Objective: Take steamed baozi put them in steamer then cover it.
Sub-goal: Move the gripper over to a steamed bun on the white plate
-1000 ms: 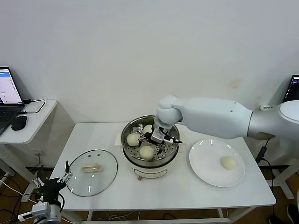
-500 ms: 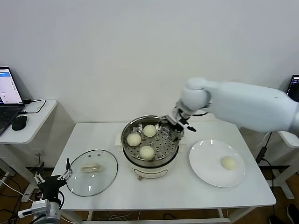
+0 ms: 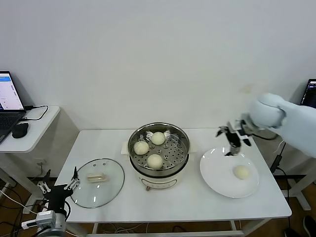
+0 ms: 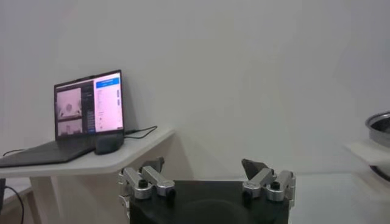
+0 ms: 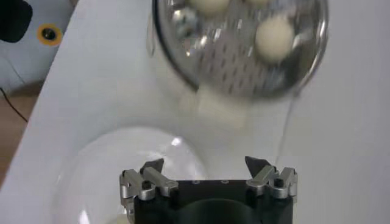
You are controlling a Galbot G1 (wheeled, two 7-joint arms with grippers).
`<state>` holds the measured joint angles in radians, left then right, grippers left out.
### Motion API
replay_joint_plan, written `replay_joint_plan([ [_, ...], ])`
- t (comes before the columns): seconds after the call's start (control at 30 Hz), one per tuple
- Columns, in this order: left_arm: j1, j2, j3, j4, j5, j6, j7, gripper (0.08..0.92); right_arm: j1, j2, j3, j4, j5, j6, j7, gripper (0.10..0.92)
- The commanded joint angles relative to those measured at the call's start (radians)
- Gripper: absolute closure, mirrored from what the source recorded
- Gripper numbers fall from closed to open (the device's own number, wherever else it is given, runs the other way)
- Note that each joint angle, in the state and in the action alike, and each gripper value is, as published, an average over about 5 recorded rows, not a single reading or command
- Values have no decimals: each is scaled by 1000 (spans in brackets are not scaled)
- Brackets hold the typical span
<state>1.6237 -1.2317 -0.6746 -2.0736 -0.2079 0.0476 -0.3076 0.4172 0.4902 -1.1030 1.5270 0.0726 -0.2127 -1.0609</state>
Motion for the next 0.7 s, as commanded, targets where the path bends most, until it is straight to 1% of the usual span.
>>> replay_joint_plan([
  [0.03, 6, -4, 4, 0, 9, 0, 0, 177, -440, -126, 370, -131, -205, 98, -27, 202],
  [0.17, 9, -8, 2, 0, 18, 2, 0, 177, -538, -82, 457, -194, -257, 142, -8, 203],
  [0.5, 21, -15, -17, 4, 21, 2, -1, 177, -607, 65, 517, -309, -339, 138, 17, 203],
  [0.7, 26, -9, -30, 3, 18, 1, -1, 177, -624, 111, 517, -341, -361, 139, 17, 203],
])
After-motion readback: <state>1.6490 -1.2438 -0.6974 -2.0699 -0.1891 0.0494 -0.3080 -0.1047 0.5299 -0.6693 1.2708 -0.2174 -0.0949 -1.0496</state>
